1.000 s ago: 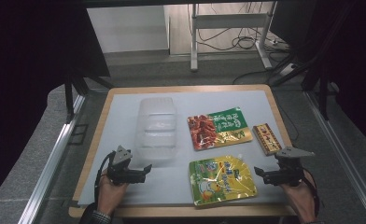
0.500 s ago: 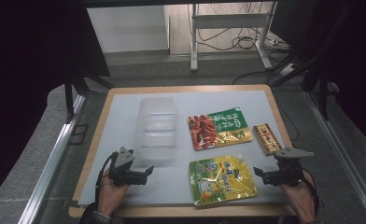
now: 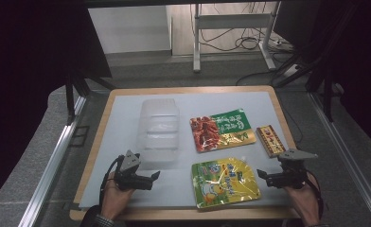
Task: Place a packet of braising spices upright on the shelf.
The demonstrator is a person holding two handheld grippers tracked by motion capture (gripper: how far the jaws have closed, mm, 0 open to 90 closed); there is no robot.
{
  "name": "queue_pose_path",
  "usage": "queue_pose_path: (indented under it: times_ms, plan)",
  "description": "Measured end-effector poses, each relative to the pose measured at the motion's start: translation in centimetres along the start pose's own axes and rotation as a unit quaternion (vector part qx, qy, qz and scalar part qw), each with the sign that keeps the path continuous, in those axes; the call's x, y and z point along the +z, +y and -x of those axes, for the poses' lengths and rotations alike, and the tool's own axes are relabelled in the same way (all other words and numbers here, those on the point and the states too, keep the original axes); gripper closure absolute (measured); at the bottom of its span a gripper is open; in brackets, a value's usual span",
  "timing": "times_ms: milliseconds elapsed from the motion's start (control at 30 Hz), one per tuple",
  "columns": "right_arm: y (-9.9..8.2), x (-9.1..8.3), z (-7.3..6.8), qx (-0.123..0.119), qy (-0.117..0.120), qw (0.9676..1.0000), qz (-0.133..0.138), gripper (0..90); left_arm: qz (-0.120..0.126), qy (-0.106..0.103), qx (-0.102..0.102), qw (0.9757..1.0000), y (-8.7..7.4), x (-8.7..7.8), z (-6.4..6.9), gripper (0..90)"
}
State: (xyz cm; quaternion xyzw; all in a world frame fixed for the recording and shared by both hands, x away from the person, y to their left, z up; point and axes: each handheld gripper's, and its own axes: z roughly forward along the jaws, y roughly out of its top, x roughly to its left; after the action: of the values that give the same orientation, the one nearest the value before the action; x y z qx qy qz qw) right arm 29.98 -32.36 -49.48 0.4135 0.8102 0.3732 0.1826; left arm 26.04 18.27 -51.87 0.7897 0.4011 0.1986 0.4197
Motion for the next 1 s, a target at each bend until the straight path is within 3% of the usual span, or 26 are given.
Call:
queue_pose_path:
  times_ms: [400,533,633,733,867,1000]
  plan:
    - [0.0,0.1,-0.1,-0.003,0.001,1.0000,-0.003,0.0,-0.022,-0.033,0.013,0.9991,0.6,0.7,1.9,0.0]
    - [0.0,0.0,-0.2,-0.004,0.002,1.0000,-0.002,0.0,-0.017,-0.061,0.017,0.9979,0.9,0.7,2.6,0.0]
    - [0.0,0.0,-0.2,-0.005,0.002,1.0000,-0.003,0.0,-0.018,-0.065,0.019,0.9975,0.9,0.8,2.8,0.3]
    - [0.0,0.0,-0.2,-0.005,0.002,1.0000,-0.002,0.0,-0.026,-0.069,0.027,0.9969,1.1,1.1,3.3,2.6]
    - [0.1,0.0,-0.2,-0.005,0.001,1.0000,-0.003,0.0,-0.031,-0.068,0.053,0.9957,1.3,1.4,4.2,8.0]
    - [0.1,0.0,-0.3,-0.007,0.001,1.0000,-0.004,0.0,-0.026,-0.089,0.062,0.9938,1.8,1.7,4.9,19.5]
